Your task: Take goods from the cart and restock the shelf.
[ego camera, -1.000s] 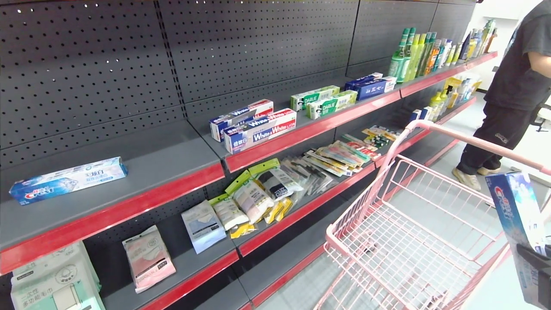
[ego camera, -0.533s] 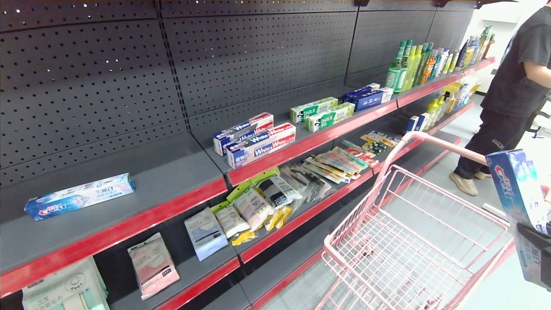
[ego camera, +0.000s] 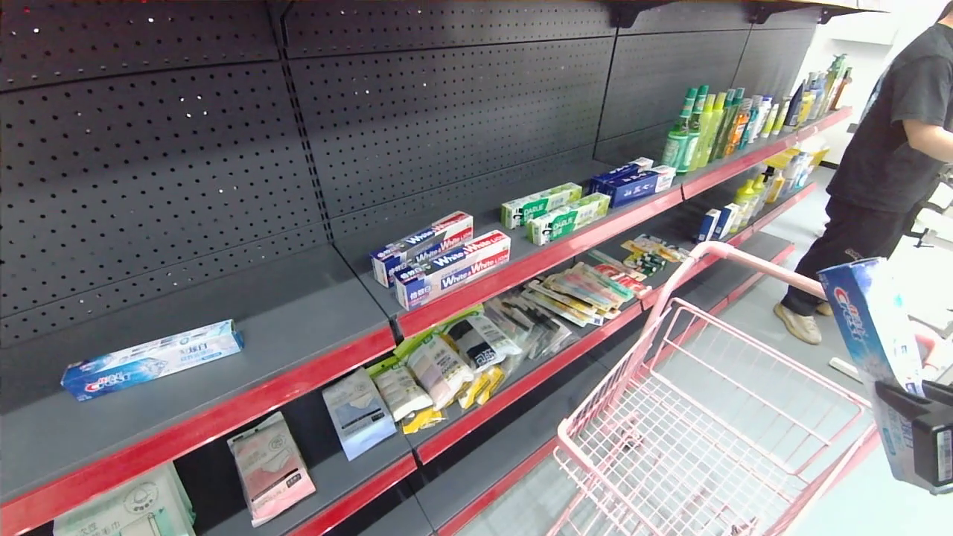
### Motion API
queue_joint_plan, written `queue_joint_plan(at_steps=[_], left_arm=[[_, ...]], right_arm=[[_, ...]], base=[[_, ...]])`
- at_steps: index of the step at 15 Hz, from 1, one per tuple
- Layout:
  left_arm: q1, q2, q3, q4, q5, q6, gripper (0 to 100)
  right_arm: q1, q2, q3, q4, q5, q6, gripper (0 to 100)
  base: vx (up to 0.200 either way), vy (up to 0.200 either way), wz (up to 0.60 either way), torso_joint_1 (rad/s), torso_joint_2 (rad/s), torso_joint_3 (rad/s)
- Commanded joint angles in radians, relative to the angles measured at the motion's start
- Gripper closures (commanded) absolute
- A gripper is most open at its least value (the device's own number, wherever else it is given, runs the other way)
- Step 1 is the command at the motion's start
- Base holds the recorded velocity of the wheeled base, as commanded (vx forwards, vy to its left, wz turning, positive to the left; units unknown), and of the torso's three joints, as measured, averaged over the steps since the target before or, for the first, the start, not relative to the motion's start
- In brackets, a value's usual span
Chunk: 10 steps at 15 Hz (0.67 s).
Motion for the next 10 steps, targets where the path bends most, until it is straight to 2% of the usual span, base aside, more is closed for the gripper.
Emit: queue_joint_plan(at_steps=[1, 7, 10], left_arm=[[0.000, 0.001, 0.000, 0.000, 0.001, 0.000, 0], [0.000, 0.001, 0.000, 0.000, -0.001, 0.000, 0], [0.000, 0.001, 0.000, 0.000, 0.001, 0.000, 0]], right_arm=[[0.000, 0.015, 0.000, 0.000, 0.000, 0.000, 100], [-0.006, 0.023, 0.018, 0.003, -0.010, -0.025, 100], [-0.024, 0.028, 0.033, 0.001, -0.010, -0.051, 100]], base=[[0.000, 0.000, 0.00, 0.173, -0.34, -0.188], [0.000, 0.000, 0.00, 0.159, -0.32, -0.164], [0.000, 0.000, 0.00, 0.015, -0.06, -0.019]])
